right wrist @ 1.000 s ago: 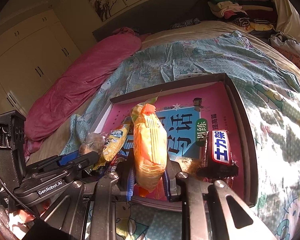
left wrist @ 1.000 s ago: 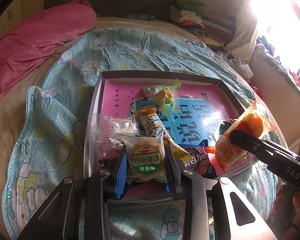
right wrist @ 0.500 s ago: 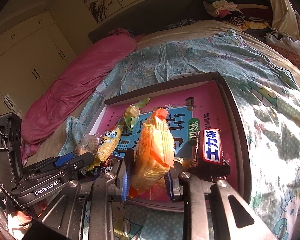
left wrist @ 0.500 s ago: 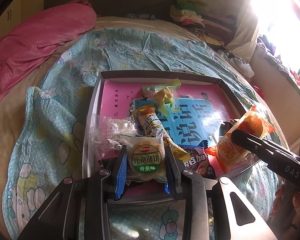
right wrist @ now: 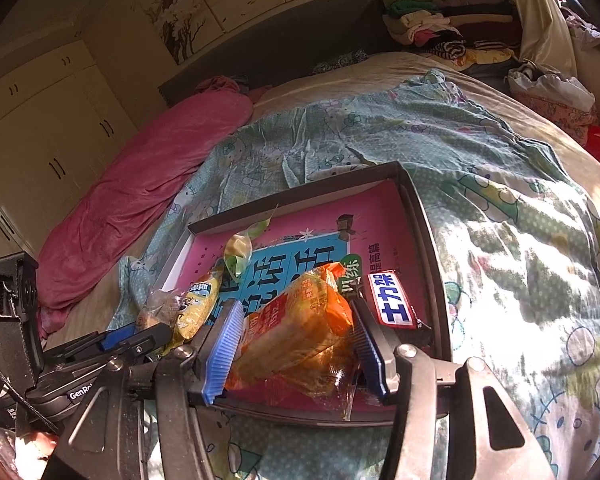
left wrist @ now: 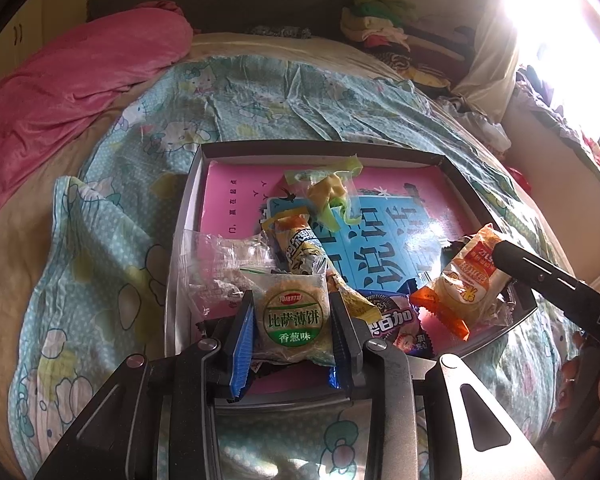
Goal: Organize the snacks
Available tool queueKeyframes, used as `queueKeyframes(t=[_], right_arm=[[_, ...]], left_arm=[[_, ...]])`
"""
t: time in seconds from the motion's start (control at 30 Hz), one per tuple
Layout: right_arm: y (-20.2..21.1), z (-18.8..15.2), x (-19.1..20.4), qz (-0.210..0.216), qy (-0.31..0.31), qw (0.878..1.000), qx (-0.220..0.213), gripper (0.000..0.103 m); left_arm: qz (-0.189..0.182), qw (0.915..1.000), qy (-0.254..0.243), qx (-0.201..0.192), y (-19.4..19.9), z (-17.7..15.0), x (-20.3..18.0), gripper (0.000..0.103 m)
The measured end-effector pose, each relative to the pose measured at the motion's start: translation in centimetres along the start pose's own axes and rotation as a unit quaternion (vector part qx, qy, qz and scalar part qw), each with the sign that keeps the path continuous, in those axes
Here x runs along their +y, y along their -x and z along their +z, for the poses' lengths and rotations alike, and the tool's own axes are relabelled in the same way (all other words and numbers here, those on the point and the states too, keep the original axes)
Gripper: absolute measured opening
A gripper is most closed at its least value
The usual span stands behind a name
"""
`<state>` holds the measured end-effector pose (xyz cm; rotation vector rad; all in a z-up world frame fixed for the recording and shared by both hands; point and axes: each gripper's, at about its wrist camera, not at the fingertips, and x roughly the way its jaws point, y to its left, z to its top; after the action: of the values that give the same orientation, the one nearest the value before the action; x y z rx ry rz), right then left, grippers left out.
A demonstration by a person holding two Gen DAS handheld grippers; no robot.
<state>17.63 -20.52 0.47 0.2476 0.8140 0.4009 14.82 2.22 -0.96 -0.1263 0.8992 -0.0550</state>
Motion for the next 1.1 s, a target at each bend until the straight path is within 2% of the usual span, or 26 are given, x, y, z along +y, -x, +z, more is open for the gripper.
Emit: queueKeyframes(t=[0.07,0.2,0.43,0.63,0.93,1.1], right_arm=[[0.4,0.1,-0.1,-0.001,0.000,1.000,-0.008,0.059],[1.0,0.2,-0.4,-0.002,-0.004,1.000,-0.013,0.060],[2.3,0.2,-0.3,-0.009,0.003,1.000,-0.029,0.063],[3.8,0.0,0.9,-0.019,0.038,0.998,-0.047,0.070],[6.3,0.1,2.4,-0.047,0.074,0.992,-0.089,0.079],[7.5,-0.4,3.3,-0.064,0.097,0.989,-0.094,0.081]], left_arm=[[0.002,1.0000,-0.001,0.000,0.1,0.0,-0.1,0.036],[0.004,1.0000,-0.002,0.001,0.1,0.1,-0.2,0.037],[0.004,1.0000,-0.004,-0.007,0.7,0.3,-0.4,0.060],[0.002,0.9997,-0.004,-0.023,1.8,0.6,-0.6,0.071],[0.008,0.9989,0.015,-0.044,3.6,1.0,0.0,0.076],[0.017,0.9985,0.028,-0.043,4.9,-0.1,0.2,0.078]])
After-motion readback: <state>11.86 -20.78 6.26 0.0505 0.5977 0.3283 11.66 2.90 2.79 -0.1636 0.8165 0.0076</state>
